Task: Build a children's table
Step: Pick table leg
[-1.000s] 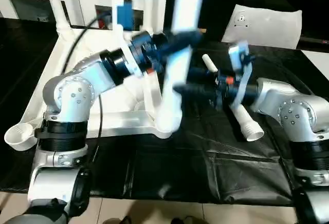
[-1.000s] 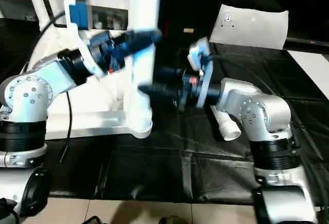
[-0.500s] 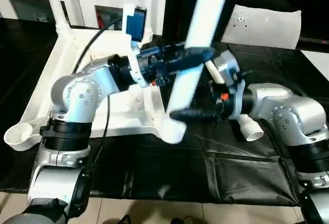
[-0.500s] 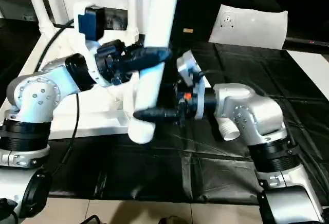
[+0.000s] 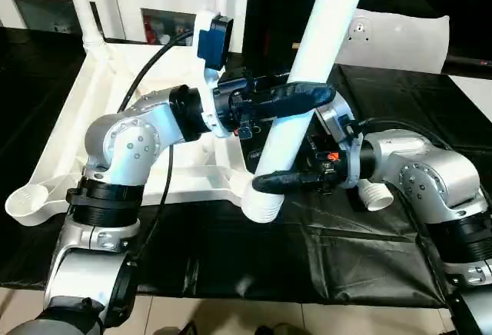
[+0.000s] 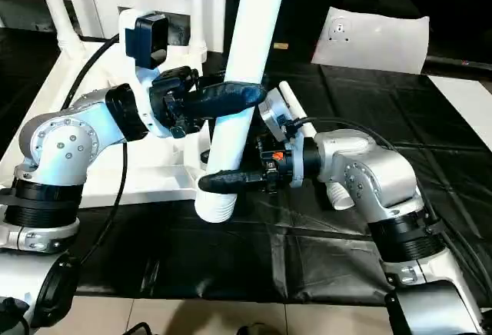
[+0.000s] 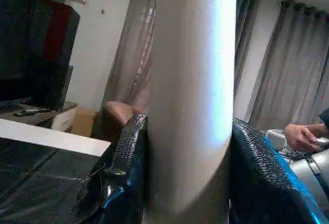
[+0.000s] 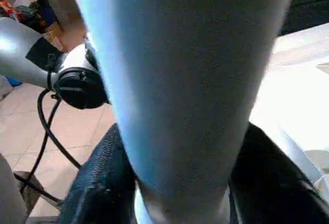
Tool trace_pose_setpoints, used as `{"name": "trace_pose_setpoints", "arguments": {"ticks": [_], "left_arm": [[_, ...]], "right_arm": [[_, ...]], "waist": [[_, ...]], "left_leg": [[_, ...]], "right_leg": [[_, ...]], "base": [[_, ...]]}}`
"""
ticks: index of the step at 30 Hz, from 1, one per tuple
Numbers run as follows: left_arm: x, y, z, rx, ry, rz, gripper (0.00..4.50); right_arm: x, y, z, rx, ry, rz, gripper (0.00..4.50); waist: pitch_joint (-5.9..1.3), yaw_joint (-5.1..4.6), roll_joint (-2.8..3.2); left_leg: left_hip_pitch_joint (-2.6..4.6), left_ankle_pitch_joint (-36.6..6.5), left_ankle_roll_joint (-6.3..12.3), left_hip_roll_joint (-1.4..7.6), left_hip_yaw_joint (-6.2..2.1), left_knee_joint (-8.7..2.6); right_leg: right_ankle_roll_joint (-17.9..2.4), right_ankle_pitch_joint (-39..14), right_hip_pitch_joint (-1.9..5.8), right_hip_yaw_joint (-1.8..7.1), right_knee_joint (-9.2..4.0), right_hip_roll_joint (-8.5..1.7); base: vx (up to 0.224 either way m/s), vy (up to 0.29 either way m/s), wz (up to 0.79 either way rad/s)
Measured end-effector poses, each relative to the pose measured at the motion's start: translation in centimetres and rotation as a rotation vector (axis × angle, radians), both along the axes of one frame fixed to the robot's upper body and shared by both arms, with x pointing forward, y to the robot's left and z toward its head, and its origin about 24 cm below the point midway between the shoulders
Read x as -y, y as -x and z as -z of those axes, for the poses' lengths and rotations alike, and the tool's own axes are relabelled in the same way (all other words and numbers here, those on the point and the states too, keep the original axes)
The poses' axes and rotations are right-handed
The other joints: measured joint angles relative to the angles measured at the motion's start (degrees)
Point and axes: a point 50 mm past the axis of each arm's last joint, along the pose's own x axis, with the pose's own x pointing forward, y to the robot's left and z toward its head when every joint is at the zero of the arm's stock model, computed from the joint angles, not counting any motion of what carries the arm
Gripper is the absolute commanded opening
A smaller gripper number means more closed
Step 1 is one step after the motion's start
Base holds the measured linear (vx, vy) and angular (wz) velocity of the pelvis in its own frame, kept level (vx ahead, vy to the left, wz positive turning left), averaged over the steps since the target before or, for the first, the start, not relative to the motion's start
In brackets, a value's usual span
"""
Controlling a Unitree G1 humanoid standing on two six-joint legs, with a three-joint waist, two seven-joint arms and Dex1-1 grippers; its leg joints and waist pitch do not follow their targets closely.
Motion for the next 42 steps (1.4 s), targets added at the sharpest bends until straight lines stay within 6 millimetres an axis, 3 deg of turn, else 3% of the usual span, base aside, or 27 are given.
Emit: {"name": "trace_pose_setpoints", "arguments": {"ticks": [3, 14, 17, 30, 35, 36, 39, 42], "left_arm": [[0.0, 0.0, 0.0, 0.0, 0.001, 0.001, 1.81], [0.3, 0.0, 0.0, 0.002, 0.001, -0.004, 1.81], [0.6, 0.1, 0.0, -0.009, -0.003, -0.006, 2.51], [2.3, -0.1, -2.4, -0.09, 0.295, -0.184, 3.53], [0.7, -0.5, -3.6, -0.084, 0.447, -0.316, 3.87], [0.1, -0.7, -3.8, -0.08, 0.467, -0.362, 4.11], [-1.3, -1.0, -3.8, -0.069, 0.472, -0.461, 4.22], [-2.7, -1.2, -2.5, -0.054, 0.384, -0.584, 4.36]], "right_arm": [[0.0, 0.0, 0.0, 0.0, -0.001, -0.003, 1.97], [0.0, 0.0, 0.1, 0.0, -0.003, -0.001, 1.92], [0.1, 0.1, 0.3, -0.005, -0.019, 0.008, 1.91], [-1.5, -0.3, 1.6, -0.027, -0.121, 0.173, 1.91], [-2.1, -1.2, 1.5, 0.006, -0.178, 0.322, 1.91], [-2.0, -1.4, 1.5, 0.019, -0.189, 0.37, 1.91], [-1.4, -1.7, 1.8, 0.032, -0.186, 0.459, 1.91], [-1.3, -2.0, 1.9, 0.057, -0.167, 0.532, 1.91]], "waist": [[-0.03, 0.01, -0.07], [-0.07, 0.04, -0.17], [-0.07, 0.07, -0.17], [-0.07, 0.15, -0.17], [-0.07, -0.01, -0.16], [-0.07, -0.03, -0.15], [-0.07, -0.11, -0.15], [-0.08, -0.23, -0.08]], "left_leg": [[0.0, 0.0, 0.0, 0.0, 0.0, 0.0], [0.0, 0.0, 0.01, 0.0, 0.0, 0.01], [0.0, 0.0, 0.01, 0.0, 0.0, 0.02], [0.0, 0.1, 0.0, 0.02, -0.01, 0.05], [0.0, 0.1, -0.05, 0.04, -0.01, 0.05], [-0.01, 0.1, -0.07, 0.06, -0.01, 0.04], [-0.02, 0.1, -0.07, 0.07, -0.02, 0.04], [-0.02, 0.1, -0.08, 0.07, -0.01, 0.03]], "right_leg": [[0.0, 0.0, 0.0, 0.0, 0.0, 0.0], [0.0, 0.0, 0.0, 0.0, 0.0, 0.0], [0.0, 0.0, 0.01, 0.0, 0.0, 0.0], [-0.1, 0.1, 0.04, -0.06, 0.0, -0.01], [-0.1, 0.1, 0.04, -0.09, 0.0, -0.01], [-0.1, 0.1, 0.03, -0.11, -0.01, 0.0], [-0.1, 0.1, 0.05, -0.12, -0.03, 0.0], [0.0, 0.1, 0.05, -0.11, -0.08, 0.0]], "base": [[0.0, 0.0, 0.0], [0.0, 0.0, 0.0], [0.0, 0.0, 0.0], [0.0, 0.0, 0.0], [0.0, 0.0, 0.0], [0.0, 0.0, 0.0], [0.0, 0.0, 0.0], [0.0, 0.0, 0.0]]}}
